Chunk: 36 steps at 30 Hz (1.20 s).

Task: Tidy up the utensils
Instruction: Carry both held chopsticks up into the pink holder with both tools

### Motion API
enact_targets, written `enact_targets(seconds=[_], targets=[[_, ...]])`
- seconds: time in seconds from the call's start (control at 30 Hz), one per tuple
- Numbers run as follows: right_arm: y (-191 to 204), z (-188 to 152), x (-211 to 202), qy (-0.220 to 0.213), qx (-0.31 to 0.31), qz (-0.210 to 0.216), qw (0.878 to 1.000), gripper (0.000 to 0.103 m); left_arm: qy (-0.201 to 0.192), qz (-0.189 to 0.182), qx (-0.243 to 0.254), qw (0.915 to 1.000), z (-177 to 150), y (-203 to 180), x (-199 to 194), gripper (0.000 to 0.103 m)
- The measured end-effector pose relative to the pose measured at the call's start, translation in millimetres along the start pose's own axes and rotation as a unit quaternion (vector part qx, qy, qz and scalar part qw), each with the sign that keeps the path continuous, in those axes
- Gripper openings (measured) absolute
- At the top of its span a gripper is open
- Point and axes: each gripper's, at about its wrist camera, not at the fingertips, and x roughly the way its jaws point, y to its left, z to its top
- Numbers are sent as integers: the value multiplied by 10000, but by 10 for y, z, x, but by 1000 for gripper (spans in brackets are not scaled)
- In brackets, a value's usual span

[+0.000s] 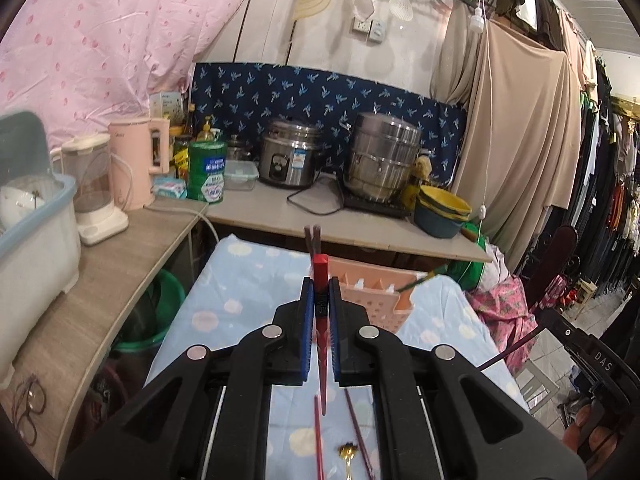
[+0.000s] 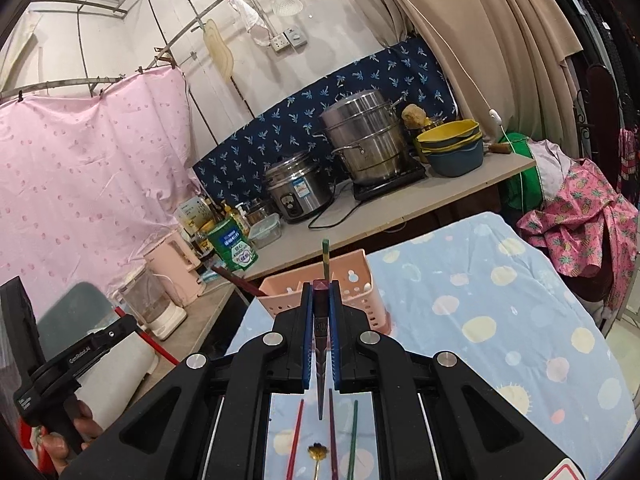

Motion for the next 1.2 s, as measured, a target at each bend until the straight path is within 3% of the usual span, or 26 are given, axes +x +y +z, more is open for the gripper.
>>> enact_targets(seconds=[0.4,0.57,0.83,1.2], targets=[[184,669,340,-807,126,199,9965,7,-1019,-100,239,9945,765,-286,254,7],[165,898,540,-1039,271,210,9940,7,-1215,-102,245,9922,937,-337,443,7],[67,1075,965,-1013,361,14,9942,7,-1236,66,474,9912,1050,-441,868,7],[-37,882,1450,-485,229,-172,9984,7,-731,128,393,9965,816,-340,1342,7]])
